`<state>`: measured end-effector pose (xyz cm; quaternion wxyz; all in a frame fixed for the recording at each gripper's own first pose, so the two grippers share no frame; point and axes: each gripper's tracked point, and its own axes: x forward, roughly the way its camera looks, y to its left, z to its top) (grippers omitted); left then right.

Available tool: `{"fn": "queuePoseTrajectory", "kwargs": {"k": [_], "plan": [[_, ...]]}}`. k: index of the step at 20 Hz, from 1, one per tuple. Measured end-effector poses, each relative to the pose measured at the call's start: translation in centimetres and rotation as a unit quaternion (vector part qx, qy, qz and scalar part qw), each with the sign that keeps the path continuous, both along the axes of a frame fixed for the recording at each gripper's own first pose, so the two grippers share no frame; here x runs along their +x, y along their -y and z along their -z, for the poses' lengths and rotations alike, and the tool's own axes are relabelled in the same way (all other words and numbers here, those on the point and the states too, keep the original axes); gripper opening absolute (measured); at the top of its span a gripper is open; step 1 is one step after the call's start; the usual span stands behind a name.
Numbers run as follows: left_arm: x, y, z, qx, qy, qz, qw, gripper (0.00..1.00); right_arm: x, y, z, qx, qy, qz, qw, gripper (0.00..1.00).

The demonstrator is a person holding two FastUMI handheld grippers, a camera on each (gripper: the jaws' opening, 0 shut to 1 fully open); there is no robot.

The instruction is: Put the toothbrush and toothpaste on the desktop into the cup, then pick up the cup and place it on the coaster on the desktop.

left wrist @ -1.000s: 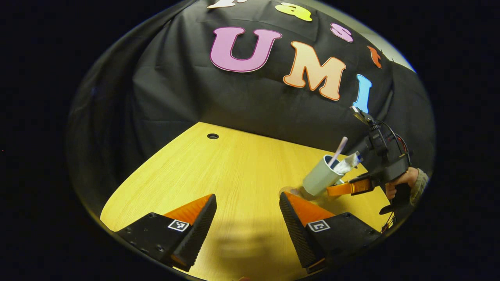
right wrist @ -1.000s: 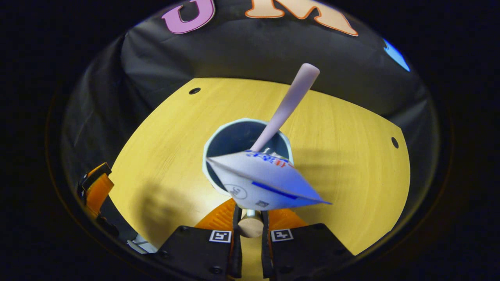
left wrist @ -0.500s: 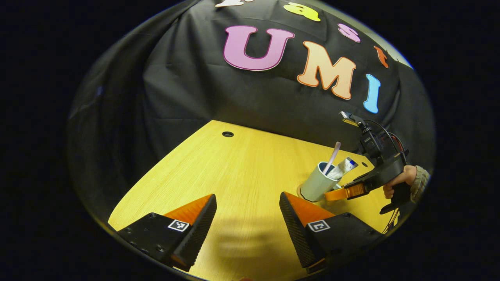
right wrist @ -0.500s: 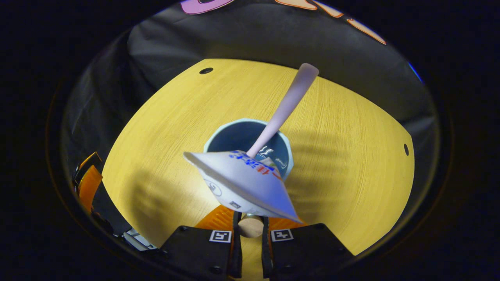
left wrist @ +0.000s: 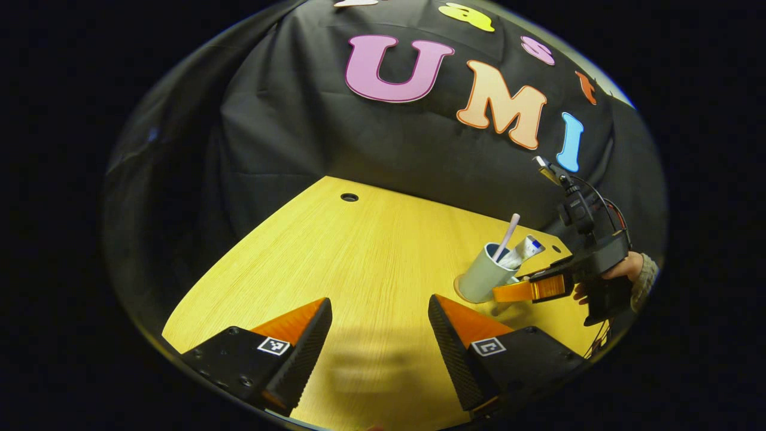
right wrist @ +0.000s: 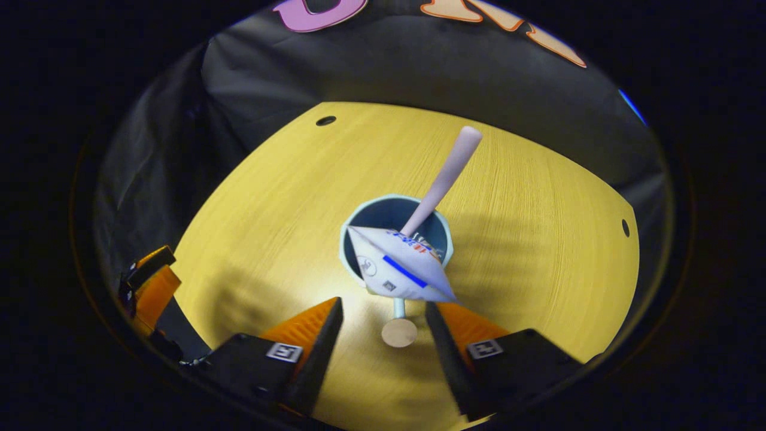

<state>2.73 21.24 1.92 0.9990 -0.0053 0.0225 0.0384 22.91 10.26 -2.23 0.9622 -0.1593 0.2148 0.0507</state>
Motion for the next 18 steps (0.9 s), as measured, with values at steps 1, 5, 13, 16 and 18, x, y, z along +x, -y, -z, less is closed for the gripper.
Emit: {"fn": "queuePoseTrajectory", "kwargs": {"k": [1, 5, 13, 16, 18], "plan": [[-0.1, 0.2, 0.0, 0.004, 0.000, 0.004, 1.000, 0.93, -1.3, 0.4, -0.5, 0.011, 0.013, 0.000, 1.000, 0.98], [-0.2, 3.1, -0.1, 0.013, -0.011, 0.028, 0.999, 0.94, -7.7, 4.1, -4.6, 0.063, 0.104, -0.002, 0.993, 0.96], [2.1, 9.1, 1.0, 0.042, -0.032, 0.076, 0.996, 0.93, -19.4, 15.1, -10.9, 0.107, 0.228, 0.081, 0.964, 0.94], [2.8, 9.5, 1.9, 0.043, -0.047, 0.078, 0.995, 0.94, -20.2, 16.0, -10.3, 0.127, 0.238, 0.093, 0.958, 0.94], [3.1, 9.6, 2.2, 0.043, -0.054, 0.081, 0.994, 0.94, -20.5, 16.3, -10.2, 0.133, 0.242, 0.095, 0.956, 0.99]]}}
